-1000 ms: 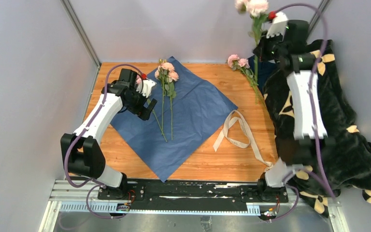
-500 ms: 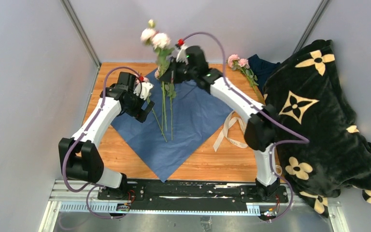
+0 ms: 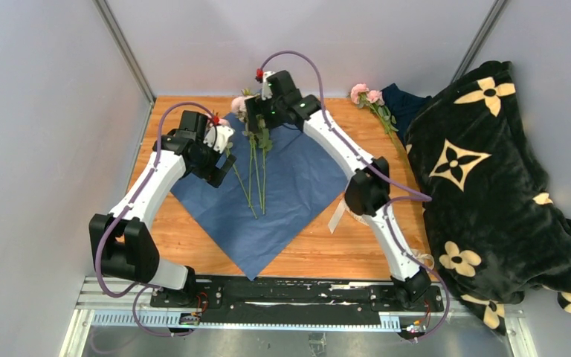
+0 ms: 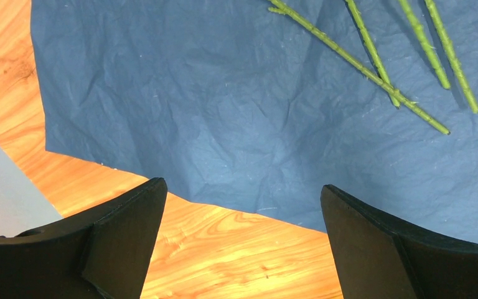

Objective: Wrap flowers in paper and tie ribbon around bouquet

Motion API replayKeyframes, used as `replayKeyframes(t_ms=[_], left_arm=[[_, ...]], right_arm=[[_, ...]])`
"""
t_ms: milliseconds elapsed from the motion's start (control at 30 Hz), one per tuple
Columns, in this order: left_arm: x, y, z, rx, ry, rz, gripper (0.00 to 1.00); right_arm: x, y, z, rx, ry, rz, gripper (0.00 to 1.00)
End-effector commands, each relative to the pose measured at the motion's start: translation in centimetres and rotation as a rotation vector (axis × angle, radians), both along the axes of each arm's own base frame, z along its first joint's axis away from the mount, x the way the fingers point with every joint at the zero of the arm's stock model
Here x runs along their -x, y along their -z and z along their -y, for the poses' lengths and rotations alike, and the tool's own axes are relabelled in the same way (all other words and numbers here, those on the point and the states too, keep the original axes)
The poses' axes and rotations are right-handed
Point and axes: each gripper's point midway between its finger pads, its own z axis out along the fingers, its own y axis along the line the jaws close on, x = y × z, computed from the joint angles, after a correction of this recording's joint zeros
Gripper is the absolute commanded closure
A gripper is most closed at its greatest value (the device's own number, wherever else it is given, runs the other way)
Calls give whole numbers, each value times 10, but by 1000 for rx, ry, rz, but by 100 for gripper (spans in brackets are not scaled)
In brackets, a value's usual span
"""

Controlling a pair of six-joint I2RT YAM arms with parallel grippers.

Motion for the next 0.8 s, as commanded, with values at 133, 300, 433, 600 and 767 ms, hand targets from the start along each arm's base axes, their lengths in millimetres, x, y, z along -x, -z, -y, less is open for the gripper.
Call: replayKeyframes(t_ms=[133, 300, 433, 600, 767], left_arm=[[-4, 3, -4, -14, 1, 19, 0], [-5, 7, -7, -31, -9, 5, 0], [-3, 10, -9, -42, -9, -1, 0], [0, 19, -14, -67, -20, -27, 0], [0, 29, -17, -91, -29, -57, 0]], right_arm=[[-9, -2, 288, 567, 290, 12, 29], [-16, 42, 397, 799, 415, -102, 40], [-38, 73, 427, 868, 419, -153, 38], [-68, 103, 455, 943, 478, -182, 33], [-88, 140, 463, 997, 509, -172, 39]])
